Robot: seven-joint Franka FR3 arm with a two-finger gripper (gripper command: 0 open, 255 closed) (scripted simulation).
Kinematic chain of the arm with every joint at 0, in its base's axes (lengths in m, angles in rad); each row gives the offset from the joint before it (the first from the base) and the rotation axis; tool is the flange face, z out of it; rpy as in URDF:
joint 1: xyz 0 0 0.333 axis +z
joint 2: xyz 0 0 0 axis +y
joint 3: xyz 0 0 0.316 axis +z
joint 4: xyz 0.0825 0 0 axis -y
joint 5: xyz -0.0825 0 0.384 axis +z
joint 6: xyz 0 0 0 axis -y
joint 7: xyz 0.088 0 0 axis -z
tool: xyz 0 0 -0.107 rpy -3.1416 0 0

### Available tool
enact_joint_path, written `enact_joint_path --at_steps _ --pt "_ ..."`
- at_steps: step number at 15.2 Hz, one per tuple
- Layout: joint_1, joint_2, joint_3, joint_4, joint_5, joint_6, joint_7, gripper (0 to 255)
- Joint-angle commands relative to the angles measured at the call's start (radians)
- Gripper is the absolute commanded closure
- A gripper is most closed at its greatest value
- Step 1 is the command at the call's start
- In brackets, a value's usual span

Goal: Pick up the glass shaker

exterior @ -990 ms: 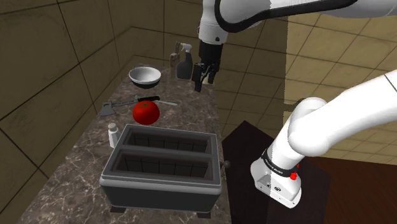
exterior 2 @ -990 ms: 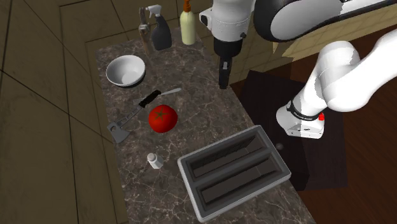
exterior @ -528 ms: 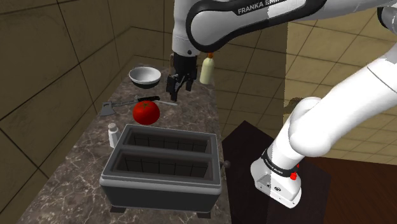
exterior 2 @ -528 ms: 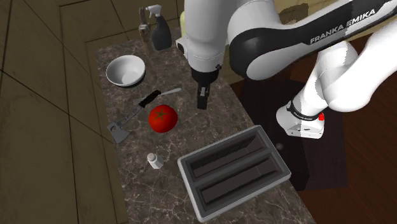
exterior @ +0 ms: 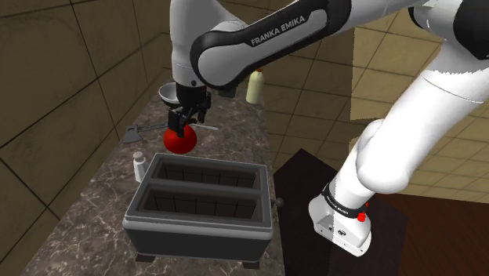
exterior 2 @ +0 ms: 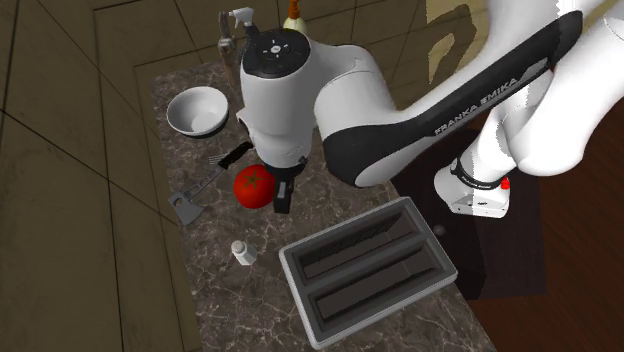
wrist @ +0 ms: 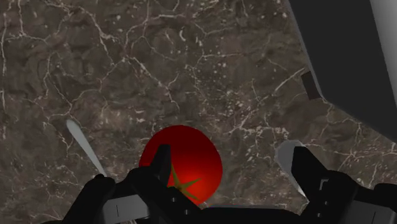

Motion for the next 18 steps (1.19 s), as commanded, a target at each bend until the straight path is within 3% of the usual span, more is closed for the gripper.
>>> enact_joint_path --at_steps 1,6,12,18 --pt "0.011 0.079 0.022 0.056 -0.055 0.029 0.055 0" --pt "0.066 0.264 0.041 0.212 -0.201 0.057 0.180 0" --pt "0.173 0.487 0.018 0.447 -0.358 0.040 0.294 0" --pt "0.184 0.526 0.003 0.433 -0.384 0.089 0.315 0"
